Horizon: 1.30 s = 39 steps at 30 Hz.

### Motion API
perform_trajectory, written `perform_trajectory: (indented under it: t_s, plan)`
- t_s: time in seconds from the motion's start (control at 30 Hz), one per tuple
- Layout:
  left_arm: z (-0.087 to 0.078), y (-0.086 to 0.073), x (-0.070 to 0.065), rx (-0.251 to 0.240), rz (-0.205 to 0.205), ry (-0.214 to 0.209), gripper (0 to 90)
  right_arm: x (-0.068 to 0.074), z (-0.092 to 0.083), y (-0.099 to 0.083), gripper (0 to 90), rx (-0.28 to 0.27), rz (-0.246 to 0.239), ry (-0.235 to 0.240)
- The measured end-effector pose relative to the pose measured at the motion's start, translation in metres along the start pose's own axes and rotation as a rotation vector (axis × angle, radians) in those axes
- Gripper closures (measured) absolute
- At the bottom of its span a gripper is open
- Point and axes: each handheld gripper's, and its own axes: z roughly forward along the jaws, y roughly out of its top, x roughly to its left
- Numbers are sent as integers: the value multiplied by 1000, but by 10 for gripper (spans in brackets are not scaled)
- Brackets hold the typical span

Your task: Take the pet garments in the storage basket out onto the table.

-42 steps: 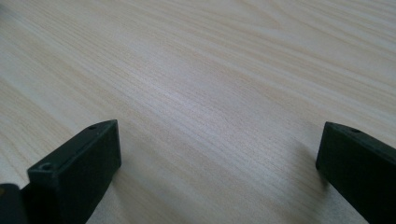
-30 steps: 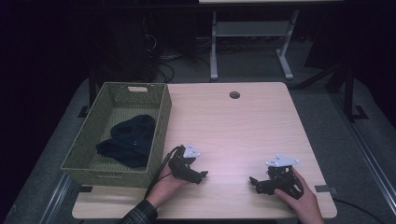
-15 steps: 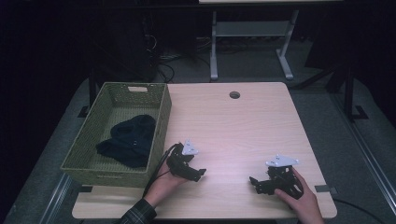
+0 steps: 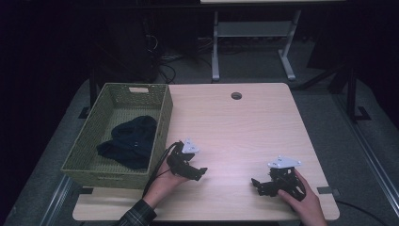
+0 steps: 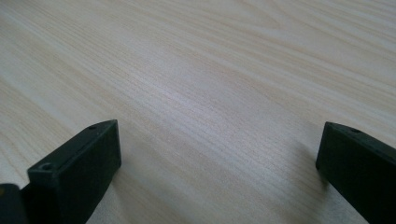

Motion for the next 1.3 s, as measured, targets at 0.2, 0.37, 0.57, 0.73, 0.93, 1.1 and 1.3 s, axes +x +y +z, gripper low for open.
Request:
perform_trajectory:
  t_s: [0.2,0.37,0.57,0.73,0.93,1.1,1.3]
  plan:
    - [-1,2,0,-4,-18,-3,135,0,0,0,0,0,0,0]
    - [-5,7,2,-2,-8,-1,135,0,0,0,0,0,0,0]
    - [-8,11,2,2,-12,-11,135,0,0,0,0,0,0,0]
    - [-12,15,3,8,-1,-9,135,0,0,0,0,0,0,0]
    - [-17,21,4,1,-7,-9,135,0,0,0,0,0,1,0]
    - [-23,27,6,-3,-6,-8,135,0,0,0,0,0,1,0]
    - [-27,33,8,3,-2,-18,135,0,0,0,0,0,1,0]
